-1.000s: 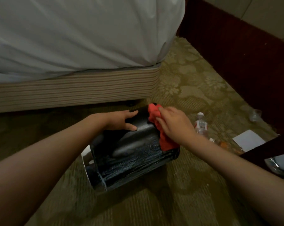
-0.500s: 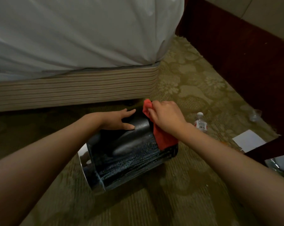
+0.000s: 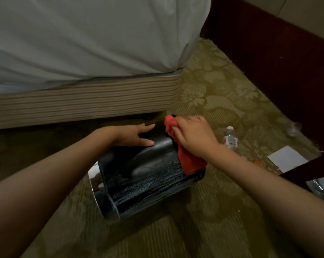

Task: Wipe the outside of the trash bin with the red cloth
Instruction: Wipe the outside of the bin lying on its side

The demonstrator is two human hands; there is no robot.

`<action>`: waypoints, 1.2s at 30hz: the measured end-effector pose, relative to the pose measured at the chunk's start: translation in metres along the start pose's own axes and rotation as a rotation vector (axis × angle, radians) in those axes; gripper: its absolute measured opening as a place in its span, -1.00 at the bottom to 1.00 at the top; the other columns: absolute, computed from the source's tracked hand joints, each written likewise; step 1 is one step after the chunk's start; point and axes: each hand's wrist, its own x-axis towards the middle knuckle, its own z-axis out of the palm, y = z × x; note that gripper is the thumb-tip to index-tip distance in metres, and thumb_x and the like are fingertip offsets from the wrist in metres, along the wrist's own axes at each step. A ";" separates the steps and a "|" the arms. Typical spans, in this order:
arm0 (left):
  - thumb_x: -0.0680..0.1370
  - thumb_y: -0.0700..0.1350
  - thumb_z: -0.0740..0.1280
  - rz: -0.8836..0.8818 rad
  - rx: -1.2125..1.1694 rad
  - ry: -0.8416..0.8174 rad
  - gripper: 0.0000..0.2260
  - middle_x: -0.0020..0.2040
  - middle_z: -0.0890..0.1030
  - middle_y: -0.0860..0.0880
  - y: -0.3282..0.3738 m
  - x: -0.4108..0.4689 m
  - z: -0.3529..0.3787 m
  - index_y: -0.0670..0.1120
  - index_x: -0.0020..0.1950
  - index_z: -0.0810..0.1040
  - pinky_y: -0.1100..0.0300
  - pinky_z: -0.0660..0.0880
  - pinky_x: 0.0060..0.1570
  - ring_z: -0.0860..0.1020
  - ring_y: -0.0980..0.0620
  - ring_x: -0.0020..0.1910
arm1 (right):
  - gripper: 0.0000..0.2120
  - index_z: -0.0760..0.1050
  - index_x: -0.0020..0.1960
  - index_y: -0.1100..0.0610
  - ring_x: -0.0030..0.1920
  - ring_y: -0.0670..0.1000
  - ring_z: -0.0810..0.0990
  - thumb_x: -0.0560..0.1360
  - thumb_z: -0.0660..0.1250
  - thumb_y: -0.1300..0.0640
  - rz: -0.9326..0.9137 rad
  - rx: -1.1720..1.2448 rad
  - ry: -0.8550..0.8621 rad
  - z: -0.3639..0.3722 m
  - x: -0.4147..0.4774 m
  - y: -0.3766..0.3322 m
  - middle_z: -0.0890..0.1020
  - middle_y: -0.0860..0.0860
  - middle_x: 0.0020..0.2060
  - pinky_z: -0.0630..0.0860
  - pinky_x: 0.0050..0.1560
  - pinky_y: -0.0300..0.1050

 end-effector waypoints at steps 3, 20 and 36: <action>0.52 0.16 0.26 -0.009 -0.061 0.009 -0.34 0.55 -0.01 0.01 -0.006 0.001 -0.002 0.17 0.51 -0.02 0.09 -0.08 0.49 -0.01 0.05 0.51 | -0.73 0.44 0.09 0.12 0.18 0.08 0.46 0.59 0.07 -0.01 -0.027 -0.033 -0.061 0.005 0.021 0.000 0.61 0.05 0.05 0.22 0.19 -0.02; 0.52 0.14 0.25 -0.005 -0.050 0.001 -0.33 0.55 0.00 -0.03 -0.001 -0.001 -0.003 0.11 0.52 -0.04 0.09 -0.06 0.49 0.00 0.03 0.51 | -0.70 0.43 0.11 0.15 0.11 0.16 0.51 0.61 0.04 -0.03 -0.005 -0.051 -0.157 0.007 0.044 -0.010 0.59 0.14 0.04 0.27 0.17 0.04; 0.52 0.10 0.29 0.036 -0.077 0.020 -0.34 0.54 0.05 -0.02 -0.005 0.004 -0.003 0.10 0.52 0.02 0.22 -0.05 0.45 0.05 0.06 0.50 | -0.75 0.47 0.06 0.19 0.08 0.16 0.52 0.60 0.15 0.03 -0.020 0.169 0.000 0.014 0.021 0.002 0.59 0.13 0.01 0.37 0.05 0.01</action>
